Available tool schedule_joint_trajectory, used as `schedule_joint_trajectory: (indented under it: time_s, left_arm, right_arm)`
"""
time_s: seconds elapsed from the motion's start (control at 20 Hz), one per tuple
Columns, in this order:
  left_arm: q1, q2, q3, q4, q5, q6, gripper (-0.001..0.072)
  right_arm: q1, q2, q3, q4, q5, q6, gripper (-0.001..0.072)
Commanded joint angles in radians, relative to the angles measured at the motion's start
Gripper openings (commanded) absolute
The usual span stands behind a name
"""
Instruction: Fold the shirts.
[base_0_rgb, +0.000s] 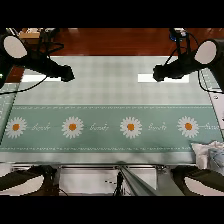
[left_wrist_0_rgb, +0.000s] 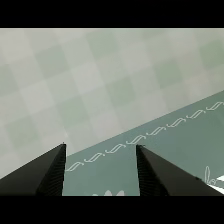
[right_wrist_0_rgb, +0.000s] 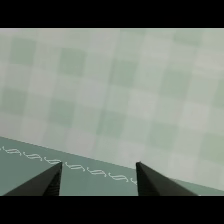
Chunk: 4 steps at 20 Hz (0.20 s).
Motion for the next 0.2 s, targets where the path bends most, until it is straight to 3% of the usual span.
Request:
schedule_joint_trajectory:
  time_s: [0.0,0.15]
  left_arm:
    - [0.000,0.000,0.000,0.000,-0.001,0.000,0.0523]
    - [0.000,0.000,0.000,0.000,0.000,0.000,0.0523]
  right_arm:
    - [0.000,0.000,0.000,0.001,-0.001,-0.001,0.0514]
    - [0.000,0.000,0.000,0.001,-0.001,-0.001,0.0514]
